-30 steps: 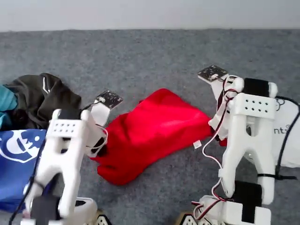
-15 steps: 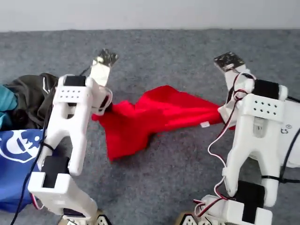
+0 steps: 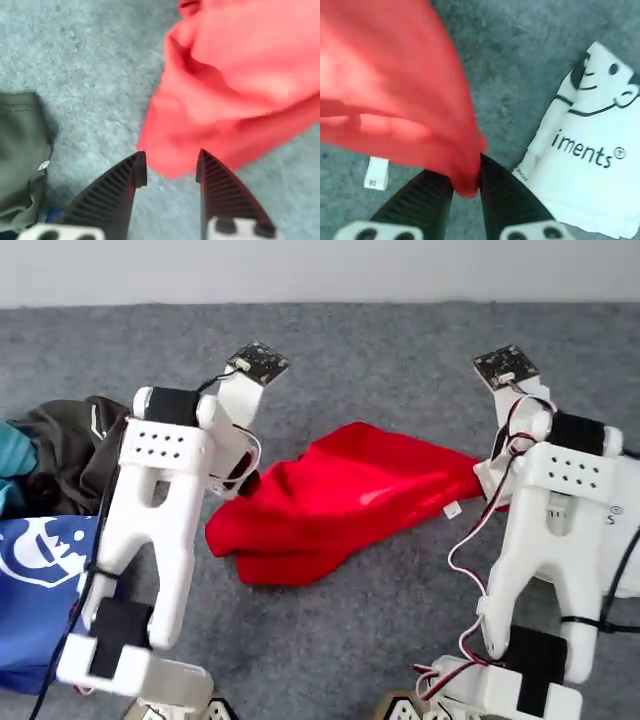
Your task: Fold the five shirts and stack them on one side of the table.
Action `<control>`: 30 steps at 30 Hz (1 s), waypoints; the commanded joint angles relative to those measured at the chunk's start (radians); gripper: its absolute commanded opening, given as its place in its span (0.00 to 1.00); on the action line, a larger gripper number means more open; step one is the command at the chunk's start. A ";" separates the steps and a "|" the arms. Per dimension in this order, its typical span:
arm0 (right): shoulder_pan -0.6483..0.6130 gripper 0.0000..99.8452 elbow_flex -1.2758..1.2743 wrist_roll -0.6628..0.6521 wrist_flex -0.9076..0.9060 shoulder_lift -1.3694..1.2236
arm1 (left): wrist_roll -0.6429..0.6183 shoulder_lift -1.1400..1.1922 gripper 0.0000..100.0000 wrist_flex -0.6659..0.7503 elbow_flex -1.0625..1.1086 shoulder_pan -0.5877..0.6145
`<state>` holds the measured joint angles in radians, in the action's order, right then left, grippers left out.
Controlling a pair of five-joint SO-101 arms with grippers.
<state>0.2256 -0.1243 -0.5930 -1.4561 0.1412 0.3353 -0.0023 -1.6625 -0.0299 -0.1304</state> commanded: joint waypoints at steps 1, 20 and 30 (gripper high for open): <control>-0.038 0.01 -0.020 0.012 0.016 0.045 | 0.031 -0.084 0.17 -0.092 -0.038 -0.075; -0.054 0.01 -0.038 0.012 0.021 0.045 | 0.149 0.141 0.19 0.143 0.392 -0.087; -0.054 0.01 -0.038 0.012 0.024 0.045 | 0.144 0.272 0.19 0.265 0.394 -0.089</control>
<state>0.1857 -0.1672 -0.5869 -1.4469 0.1412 0.4764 0.2524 -1.4293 0.3629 -0.2317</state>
